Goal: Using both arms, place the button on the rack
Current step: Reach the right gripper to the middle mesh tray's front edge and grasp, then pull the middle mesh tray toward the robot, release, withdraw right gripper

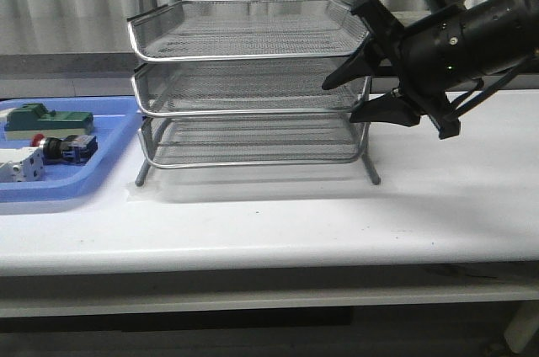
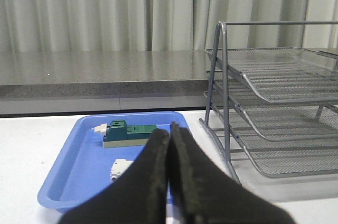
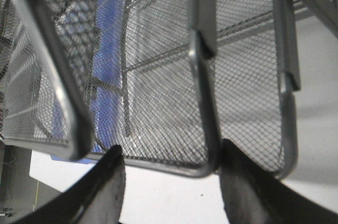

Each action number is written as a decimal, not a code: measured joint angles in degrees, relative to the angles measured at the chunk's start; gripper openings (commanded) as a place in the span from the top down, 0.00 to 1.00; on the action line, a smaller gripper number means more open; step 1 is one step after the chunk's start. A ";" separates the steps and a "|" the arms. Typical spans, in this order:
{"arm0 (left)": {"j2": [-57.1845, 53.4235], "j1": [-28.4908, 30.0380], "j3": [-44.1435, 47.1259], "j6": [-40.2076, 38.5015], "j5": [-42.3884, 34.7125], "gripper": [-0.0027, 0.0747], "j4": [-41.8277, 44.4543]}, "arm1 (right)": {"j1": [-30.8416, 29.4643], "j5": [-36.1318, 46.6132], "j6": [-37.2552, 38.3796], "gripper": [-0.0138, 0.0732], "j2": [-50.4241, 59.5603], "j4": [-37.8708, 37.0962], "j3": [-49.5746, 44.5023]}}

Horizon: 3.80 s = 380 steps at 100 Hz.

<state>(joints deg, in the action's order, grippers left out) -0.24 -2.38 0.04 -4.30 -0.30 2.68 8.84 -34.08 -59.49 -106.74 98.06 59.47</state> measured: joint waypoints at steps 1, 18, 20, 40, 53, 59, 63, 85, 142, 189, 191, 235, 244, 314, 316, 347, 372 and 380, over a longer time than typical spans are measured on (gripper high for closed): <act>0.00 0.00 0.00 0.00 0.00 0.99 0.00 | 0.08 0.00 0.00 0.37 -0.27 0.03 0.12; 0.00 0.00 0.00 0.00 0.00 0.99 0.00 | 0.51 0.05 0.00 0.37 -2.51 1.00 1.88; 0.00 0.00 0.00 0.00 0.00 0.99 0.00 | 0.51 0.05 0.00 0.37 -2.79 0.99 2.04; 0.00 0.00 0.00 0.00 0.00 0.99 0.00 | 0.51 0.05 -0.10 0.47 -4.33 2.12 2.42; 0.00 0.00 0.00 0.00 0.00 0.99 0.00 | 0.51 -0.17 -0.10 0.64 -4.94 2.83 2.44; 0.00 0.00 0.00 0.00 0.00 0.99 0.00 | 0.51 -0.58 -0.10 0.71 -4.94 3.07 2.53; 0.00 0.00 0.00 0.00 0.00 0.99 0.00 | 0.51 -0.82 0.33 0.75 -4.94 3.65 2.53; 0.00 0.00 0.00 0.00 0.00 0.99 0.00 | 0.51 -1.54 0.72 0.80 -4.94 4.39 2.53; 0.00 0.00 0.00 0.00 0.00 0.99 0.00 | 0.14 -8.75 -4.26 0.80 -1.04 6.86 -9.83; 0.00 0.00 0.00 0.00 0.00 0.99 0.00 | 0.25 -9.96 -9.24 0.80 10.17 6.86 -25.51; 0.00 0.00 0.00 0.00 0.00 0.99 0.00 | 0.25 -9.84 -9.42 0.80 10.63 6.86 -25.81; 0.00 0.00 0.00 0.00 0.00 0.99 0.00 | 0.49 -7.58 -12.94 0.38 13.95 4.99 -27.71; 0.00 0.00 0.00 0.00 0.00 0.99 0.00 | 0.49 -7.48 -13.35 0.28 13.95 4.50 -27.86; 0.00 0.00 0.00 0.00 0.00 0.99 0.00 | 0.49 -6.01 -4.13 0.26 25.24 -9.51 -29.28; 0.00 0.00 0.00 0.00 0.00 0.99 0.00 | 0.49 -5.88 -3.12 0.26 25.97 -10.85 -29.29; 0.00 0.00 0.00 0.00 0.00 0.99 0.00 | 0.49 -1.02 15.42 0.26 40.10 -33.33 -29.63; 0.00 0.00 0.00 0.00 0.00 0.99 0.00 | 0.49 -2.01 37.59 0.26 51.20 -61.05 -26.85; 0.00 0.00 0.00 0.00 0.00 0.99 0.00 | 0.49 -4.14 45.28 0.26 53.74 -70.64 -24.88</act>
<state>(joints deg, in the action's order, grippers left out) -0.24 -2.38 0.04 -4.30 -0.30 2.68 9.33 -38.23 -14.22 -53.00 27.42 34.59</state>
